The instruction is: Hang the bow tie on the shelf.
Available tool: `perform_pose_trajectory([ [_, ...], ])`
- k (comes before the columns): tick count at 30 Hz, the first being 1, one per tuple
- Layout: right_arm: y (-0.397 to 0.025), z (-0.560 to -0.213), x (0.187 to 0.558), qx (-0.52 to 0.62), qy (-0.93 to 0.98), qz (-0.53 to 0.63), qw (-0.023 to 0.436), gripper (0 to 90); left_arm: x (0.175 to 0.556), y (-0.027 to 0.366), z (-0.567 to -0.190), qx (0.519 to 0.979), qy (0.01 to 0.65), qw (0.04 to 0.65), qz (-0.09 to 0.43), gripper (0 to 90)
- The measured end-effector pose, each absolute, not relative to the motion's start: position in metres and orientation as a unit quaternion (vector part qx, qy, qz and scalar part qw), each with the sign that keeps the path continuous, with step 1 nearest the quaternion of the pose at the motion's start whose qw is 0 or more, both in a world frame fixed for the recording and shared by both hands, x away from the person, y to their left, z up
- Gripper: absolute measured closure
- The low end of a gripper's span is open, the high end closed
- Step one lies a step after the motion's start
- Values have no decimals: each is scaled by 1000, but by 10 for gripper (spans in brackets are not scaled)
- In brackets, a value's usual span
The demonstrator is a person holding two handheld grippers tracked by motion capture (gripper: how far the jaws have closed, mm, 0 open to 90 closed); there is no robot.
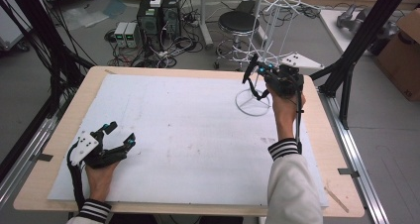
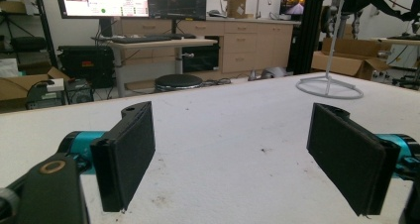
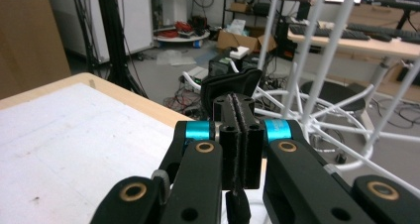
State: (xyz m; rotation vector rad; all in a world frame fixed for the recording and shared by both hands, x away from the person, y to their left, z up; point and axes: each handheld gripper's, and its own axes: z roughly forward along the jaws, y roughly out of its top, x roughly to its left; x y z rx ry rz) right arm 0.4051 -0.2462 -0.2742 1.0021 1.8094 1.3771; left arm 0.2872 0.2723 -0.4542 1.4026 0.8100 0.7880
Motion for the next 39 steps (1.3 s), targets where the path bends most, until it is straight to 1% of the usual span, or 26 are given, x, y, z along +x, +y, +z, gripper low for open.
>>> perform_pose_trajectory([
  [22, -247, -282, 411, 404, 704, 484, 328, 883, 287, 272, -454, 609, 352, 622, 343, 189],
  [23, -247, -282, 411, 405, 702, 485, 329, 879, 287, 272, -454, 609, 352, 623, 343, 189],
  [25, -248, -283, 411, 406, 701, 486, 329, 830, 287, 272, -454, 609, 352, 622, 343, 189],
  [32, -250, -281, 407, 406, 700, 487, 329, 808, 287, 272, -454, 609, 352, 623, 342, 189],
  [35, -251, -281, 404, 403, 696, 494, 329, 752, 287, 272, -454, 610, 351, 622, 344, 189],
  [37, -251, -281, 400, 401, 695, 495, 334, 662, 287, 272, -454, 610, 350, 622, 344, 189],
  [39, -251, -282, 393, 395, 691, 500, 340, 546, 287, 272, -454, 610, 350, 622, 344, 189],
])
